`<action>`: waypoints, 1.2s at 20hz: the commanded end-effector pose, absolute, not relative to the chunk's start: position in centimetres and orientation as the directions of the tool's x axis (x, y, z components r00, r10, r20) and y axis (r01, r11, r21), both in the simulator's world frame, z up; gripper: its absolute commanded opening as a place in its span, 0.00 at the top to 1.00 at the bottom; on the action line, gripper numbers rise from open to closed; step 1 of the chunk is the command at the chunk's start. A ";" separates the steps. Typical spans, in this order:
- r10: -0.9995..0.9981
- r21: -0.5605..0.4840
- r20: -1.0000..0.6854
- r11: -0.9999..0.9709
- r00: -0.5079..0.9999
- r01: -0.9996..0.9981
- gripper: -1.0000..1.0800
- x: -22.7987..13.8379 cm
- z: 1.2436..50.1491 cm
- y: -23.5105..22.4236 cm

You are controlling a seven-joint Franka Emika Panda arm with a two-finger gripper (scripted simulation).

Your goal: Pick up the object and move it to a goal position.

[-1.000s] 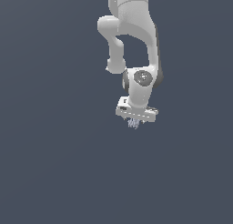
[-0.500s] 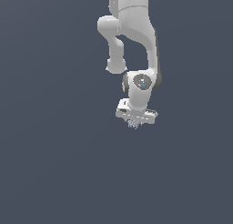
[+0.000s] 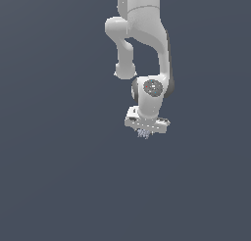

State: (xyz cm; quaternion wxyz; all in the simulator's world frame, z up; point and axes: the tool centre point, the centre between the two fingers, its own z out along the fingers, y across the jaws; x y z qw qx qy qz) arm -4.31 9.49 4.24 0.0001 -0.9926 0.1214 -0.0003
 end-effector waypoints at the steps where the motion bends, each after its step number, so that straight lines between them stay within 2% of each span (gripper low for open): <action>1: -0.242 0.000 0.001 -0.970 0.970 -0.242 1.00 -4.1 4.5 9.2; 10: -0.242 0.000 0.001 -0.970 0.970 -0.242 1.00 -1.2 7.5 6.4; 24: -0.241 -0.001 0.000 -0.970 0.970 -0.241 1.00 6.3 15.3 -0.9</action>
